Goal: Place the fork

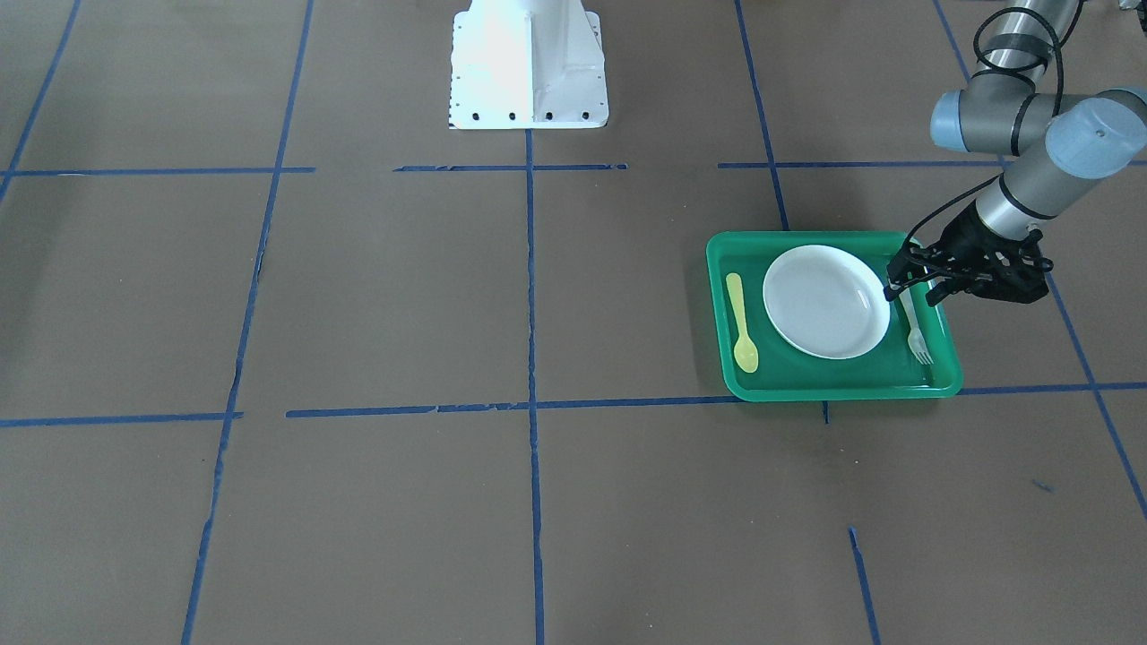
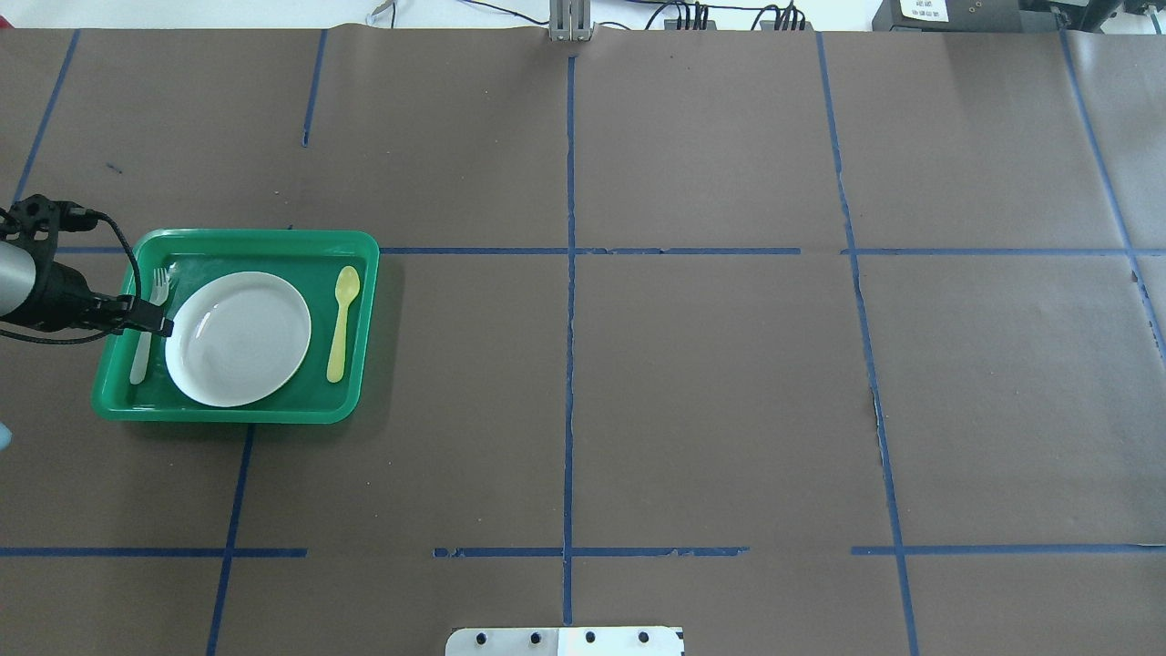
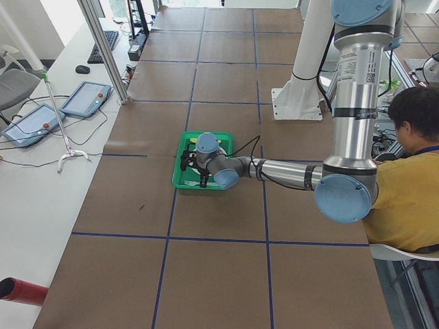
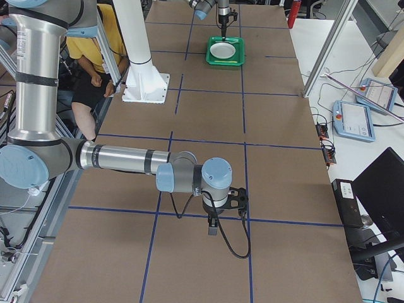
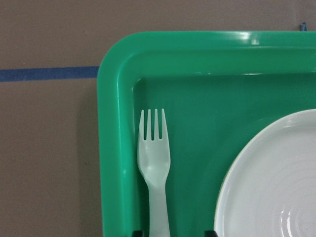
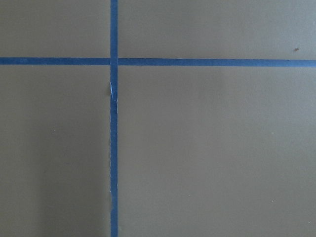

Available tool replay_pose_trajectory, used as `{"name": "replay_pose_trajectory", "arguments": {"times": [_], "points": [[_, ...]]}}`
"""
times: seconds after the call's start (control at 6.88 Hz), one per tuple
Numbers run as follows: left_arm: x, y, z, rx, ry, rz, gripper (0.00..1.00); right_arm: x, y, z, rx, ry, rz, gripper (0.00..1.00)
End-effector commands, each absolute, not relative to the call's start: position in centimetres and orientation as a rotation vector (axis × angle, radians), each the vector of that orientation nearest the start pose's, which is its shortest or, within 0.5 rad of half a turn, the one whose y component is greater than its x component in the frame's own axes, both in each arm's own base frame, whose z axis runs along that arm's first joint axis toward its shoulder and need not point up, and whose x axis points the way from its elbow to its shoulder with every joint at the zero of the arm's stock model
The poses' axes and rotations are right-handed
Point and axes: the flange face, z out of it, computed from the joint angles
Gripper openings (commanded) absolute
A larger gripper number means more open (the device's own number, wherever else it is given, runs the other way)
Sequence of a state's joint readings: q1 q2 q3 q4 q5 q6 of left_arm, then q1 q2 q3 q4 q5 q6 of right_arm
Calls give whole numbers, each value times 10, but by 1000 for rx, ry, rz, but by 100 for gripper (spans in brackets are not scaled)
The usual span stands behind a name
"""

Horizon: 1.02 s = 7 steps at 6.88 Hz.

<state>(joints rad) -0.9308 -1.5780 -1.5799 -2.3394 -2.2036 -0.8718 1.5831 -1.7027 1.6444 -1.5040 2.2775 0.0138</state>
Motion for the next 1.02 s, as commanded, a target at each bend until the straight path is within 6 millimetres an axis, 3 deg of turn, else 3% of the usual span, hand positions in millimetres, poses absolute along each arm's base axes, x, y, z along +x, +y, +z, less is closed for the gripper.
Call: {"name": "replay_pose_trajectory", "arguments": {"times": [0.0, 0.15, 0.44, 0.58, 0.87], "points": [[246, -456, 551, 124, 1000, 57, 91, 74, -435, 682, 7, -707, 21, 100], [210, -468, 537, 173, 1008, 2, 99, 74, -435, 682, 7, -707, 22, 100], [164, -488, 530, 189, 965, -82, 100, 74, -435, 682, 7, -706, 22, 100], [130, -491, 545, 222, 920, -61, 100, 74, -435, 682, 7, -707, 22, 100], [35, -496, 581, 257, 774, 31, 100, 74, -435, 682, 7, -707, 22, 100]]}}
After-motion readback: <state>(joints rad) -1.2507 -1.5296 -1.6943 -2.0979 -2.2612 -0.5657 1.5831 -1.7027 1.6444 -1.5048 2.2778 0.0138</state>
